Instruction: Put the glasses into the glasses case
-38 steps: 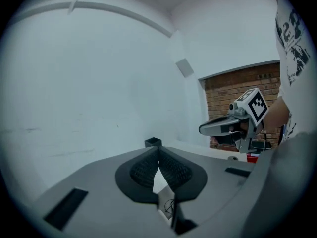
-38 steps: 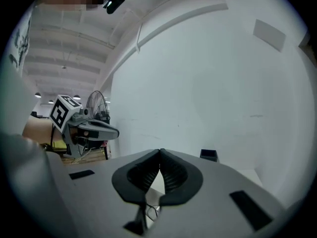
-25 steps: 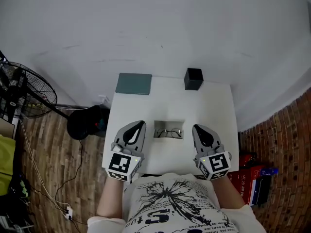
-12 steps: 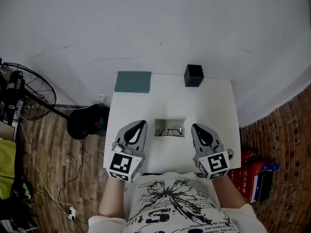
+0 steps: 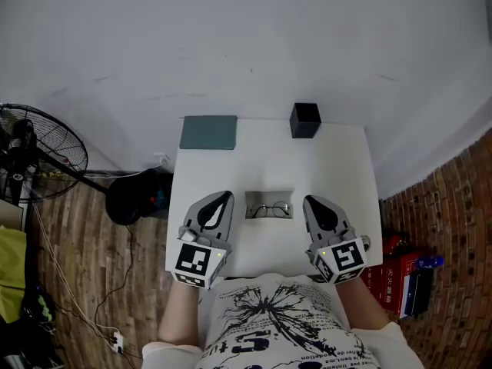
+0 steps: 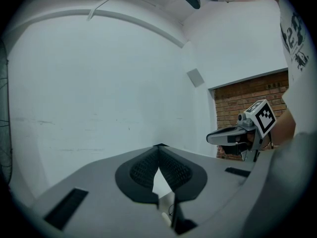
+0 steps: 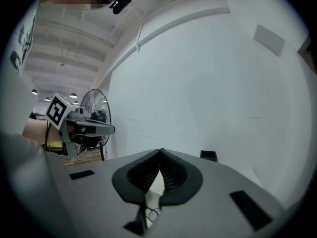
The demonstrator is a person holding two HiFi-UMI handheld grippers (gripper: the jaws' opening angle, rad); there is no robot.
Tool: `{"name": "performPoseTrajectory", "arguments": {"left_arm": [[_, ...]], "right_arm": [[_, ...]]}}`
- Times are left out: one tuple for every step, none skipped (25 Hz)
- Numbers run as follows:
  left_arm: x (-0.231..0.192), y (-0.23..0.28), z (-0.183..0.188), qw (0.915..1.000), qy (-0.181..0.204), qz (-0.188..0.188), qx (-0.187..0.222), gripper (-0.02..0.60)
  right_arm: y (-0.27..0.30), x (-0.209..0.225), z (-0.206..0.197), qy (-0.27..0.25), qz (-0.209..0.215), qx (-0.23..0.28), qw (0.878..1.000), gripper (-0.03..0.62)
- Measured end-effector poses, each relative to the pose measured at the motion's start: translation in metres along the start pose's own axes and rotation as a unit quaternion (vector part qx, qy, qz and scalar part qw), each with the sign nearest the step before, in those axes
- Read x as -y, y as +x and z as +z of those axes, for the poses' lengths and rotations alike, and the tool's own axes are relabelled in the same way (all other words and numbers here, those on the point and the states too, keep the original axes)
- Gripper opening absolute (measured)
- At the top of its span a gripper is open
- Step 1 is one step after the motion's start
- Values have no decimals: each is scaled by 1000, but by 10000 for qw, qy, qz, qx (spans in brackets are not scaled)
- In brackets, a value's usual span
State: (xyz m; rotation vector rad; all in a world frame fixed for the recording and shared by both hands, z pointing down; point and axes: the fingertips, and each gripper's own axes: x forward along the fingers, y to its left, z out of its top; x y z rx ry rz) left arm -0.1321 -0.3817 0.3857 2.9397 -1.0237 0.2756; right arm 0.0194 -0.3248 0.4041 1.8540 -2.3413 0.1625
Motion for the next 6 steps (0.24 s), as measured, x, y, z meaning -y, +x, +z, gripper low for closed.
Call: {"name": "performPoseTrajectory", "arguments": {"left_arm": [[-1, 1, 0, 10000, 5, -7, -3, 14], [-2, 2, 1, 10000, 5, -13, -5, 14], [-3, 3, 1, 10000, -1, -16, -10, 14], [-4, 4, 2, 10000, -12, -16, -23, 14], [-5, 5, 1, 10000, -25, -17, -38, 14], [-6, 6, 1, 10000, -38, -19, -54, 14]], "right_arm": [[1, 1, 2, -38, -21, 4, 10000, 14], [2, 1, 3, -91, -33, 12, 10000, 14], [3, 1, 5, -147, -38, 21, 9999, 14], [4, 1, 6, -200, -40, 32, 9998, 14], [5, 1, 8, -250, -43, 43, 9997, 14], [6, 0, 9, -297, -48, 53, 9995, 14]]}}
